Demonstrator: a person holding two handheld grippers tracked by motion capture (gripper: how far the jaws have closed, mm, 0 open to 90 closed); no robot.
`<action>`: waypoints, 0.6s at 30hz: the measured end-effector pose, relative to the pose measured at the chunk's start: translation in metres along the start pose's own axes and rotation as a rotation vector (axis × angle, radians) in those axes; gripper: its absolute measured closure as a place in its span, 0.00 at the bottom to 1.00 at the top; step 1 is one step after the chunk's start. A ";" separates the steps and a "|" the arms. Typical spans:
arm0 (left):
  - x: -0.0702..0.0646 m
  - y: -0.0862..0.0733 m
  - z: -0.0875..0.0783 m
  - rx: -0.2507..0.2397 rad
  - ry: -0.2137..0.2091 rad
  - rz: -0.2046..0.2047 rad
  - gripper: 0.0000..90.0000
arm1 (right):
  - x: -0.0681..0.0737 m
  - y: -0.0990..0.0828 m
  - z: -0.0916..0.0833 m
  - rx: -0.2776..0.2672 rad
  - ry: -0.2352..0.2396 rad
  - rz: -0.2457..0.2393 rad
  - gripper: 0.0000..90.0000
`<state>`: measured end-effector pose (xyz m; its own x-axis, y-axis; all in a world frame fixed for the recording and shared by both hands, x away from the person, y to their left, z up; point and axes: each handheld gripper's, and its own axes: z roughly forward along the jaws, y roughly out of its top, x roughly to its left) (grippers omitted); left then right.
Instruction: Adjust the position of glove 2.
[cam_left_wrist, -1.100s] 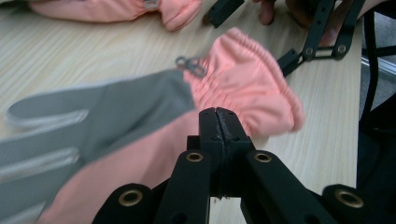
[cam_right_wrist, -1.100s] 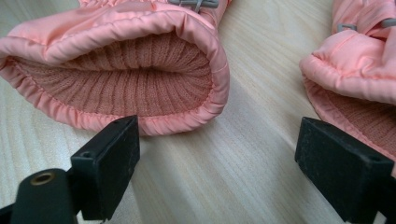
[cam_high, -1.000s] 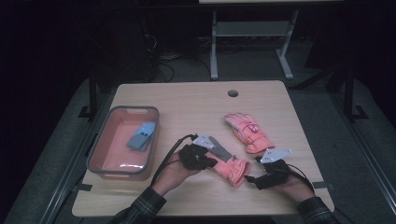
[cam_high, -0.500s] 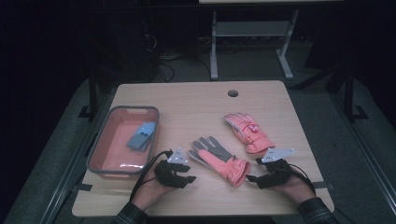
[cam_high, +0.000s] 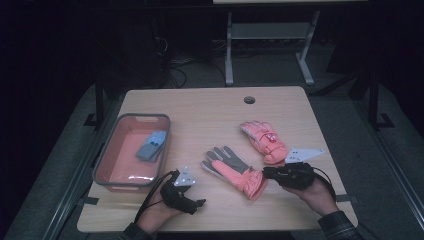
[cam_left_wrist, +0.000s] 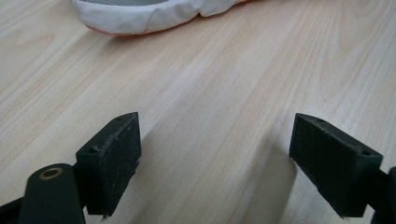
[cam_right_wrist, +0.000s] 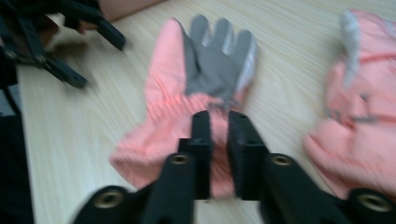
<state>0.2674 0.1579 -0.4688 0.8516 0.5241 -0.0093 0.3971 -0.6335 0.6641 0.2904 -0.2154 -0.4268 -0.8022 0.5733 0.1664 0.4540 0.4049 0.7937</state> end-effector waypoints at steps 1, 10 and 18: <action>0.000 0.000 0.000 0.000 0.000 0.000 0.17 | 0.000 0.000 0.000 0.000 0.000 0.000 0.93; 0.002 -0.008 0.003 -0.072 -0.014 0.033 0.14 | 0.011 0.019 0.042 0.090 0.038 -0.036 1.00; 0.002 -0.008 0.003 -0.072 -0.018 0.027 0.14 | 0.015 0.006 0.033 0.113 0.037 -0.032 1.00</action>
<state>0.2673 0.1623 -0.4761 0.8682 0.4962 -0.0037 0.3487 -0.6047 0.7161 0.2941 -0.1809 -0.4388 -0.8298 0.5331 0.1651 0.4670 0.5011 0.7286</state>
